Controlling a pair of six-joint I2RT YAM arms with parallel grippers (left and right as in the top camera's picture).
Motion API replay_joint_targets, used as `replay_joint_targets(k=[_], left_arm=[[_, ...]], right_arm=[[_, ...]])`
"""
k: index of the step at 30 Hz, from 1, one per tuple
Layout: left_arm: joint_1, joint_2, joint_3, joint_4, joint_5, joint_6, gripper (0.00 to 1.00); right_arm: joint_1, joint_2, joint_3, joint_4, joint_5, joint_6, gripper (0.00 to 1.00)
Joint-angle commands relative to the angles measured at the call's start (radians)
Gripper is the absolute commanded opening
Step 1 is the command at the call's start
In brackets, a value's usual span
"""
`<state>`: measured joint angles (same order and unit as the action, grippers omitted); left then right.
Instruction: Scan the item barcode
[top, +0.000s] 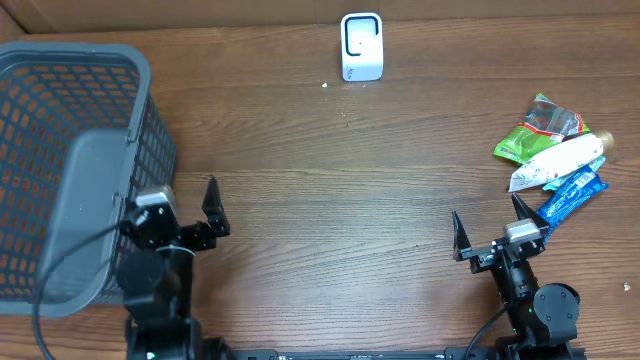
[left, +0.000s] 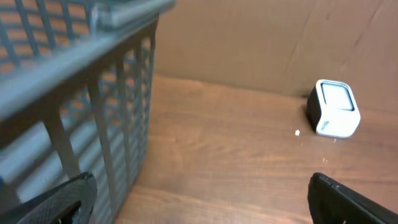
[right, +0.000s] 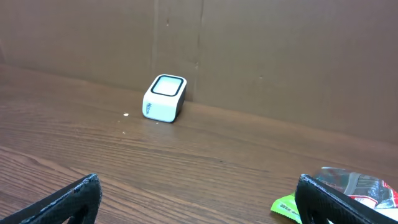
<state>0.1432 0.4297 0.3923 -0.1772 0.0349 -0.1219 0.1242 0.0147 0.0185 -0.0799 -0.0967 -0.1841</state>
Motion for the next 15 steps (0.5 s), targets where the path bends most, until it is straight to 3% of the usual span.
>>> replay_joint_targets(k=[1,9,15], left_arm=[[-0.008,-0.084,-0.111,0.074,0.010,0.033,1.00],[-0.040,-0.262,-0.257,0.105,0.014,0.209,1.00],[-0.047,-0.369,-0.339,0.107,0.006,0.250,0.99]], right_arm=[[-0.006,-0.012,-0.011,0.004,0.001,0.000,1.00],[-0.006,-0.012,-0.011,0.004,0.001,0.000,1.00],[-0.006,-0.012,-0.011,0.004,0.002,0.000,1.00]])
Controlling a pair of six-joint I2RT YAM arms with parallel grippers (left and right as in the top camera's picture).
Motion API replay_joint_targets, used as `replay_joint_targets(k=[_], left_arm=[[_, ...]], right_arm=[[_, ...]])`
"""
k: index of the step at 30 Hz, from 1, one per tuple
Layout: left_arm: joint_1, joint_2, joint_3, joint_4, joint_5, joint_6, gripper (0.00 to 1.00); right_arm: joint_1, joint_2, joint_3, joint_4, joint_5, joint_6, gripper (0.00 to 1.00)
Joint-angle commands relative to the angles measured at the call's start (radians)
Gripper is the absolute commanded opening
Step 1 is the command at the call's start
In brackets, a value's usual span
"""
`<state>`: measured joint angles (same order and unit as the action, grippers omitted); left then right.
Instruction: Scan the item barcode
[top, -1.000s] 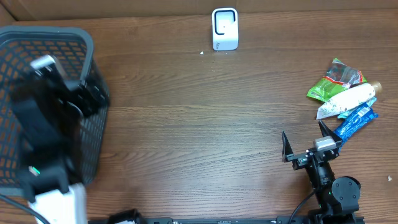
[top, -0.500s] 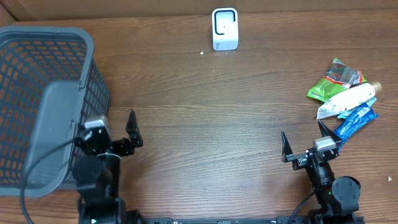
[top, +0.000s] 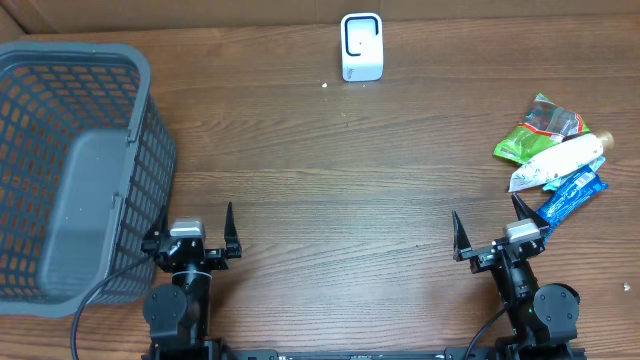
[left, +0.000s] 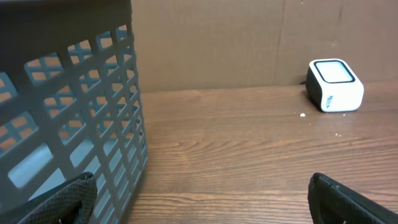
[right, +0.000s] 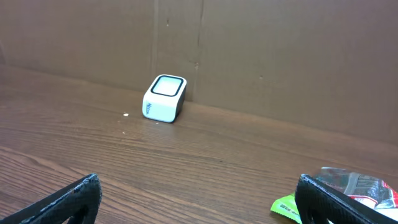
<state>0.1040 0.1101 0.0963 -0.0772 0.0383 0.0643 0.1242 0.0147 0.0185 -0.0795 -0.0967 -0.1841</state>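
A white barcode scanner (top: 361, 47) stands at the far edge of the wooden table, also seen as the scanner (left: 334, 93) and scanner (right: 165, 98) in the wrist views. A pile of items lies at the right: a green packet (top: 540, 128), a white tube (top: 558, 160) and a blue packet (top: 572, 194). My left gripper (top: 192, 232) rests low near the front edge, open and empty, its jaws wide apart (left: 200, 193). My right gripper (top: 487, 232) is also open and empty (right: 198, 193), in front of the pile; the green packet (right: 287, 205) shows by its right finger.
A large grey mesh basket (top: 140, 110) fills the left side of the table, its wall (left: 81, 118) close to my left gripper's left finger. Brown cardboard walls rise behind the scanner.
My left arm has dropped from a raised, tilted pose beside the basket to a low, level pose near the front edge. It is still open. The right arm has not moved.
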Motion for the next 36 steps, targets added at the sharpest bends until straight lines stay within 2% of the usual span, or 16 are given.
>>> replay_joint_targets(k=[1,9,36], left_arm=[[-0.008,-0.060,-0.053,0.007,0.003,0.069,1.00],[-0.009,-0.108,-0.092,0.001,-0.004,0.070,1.00],[-0.019,-0.106,-0.092,0.001,-0.004,0.059,1.00]], right_arm=[[-0.006,-0.012,-0.011,0.004,0.001,0.000,1.00],[-0.006,-0.012,-0.011,0.004,0.001,0.000,1.00],[-0.006,-0.012,-0.011,0.004,0.001,0.000,1.00]])
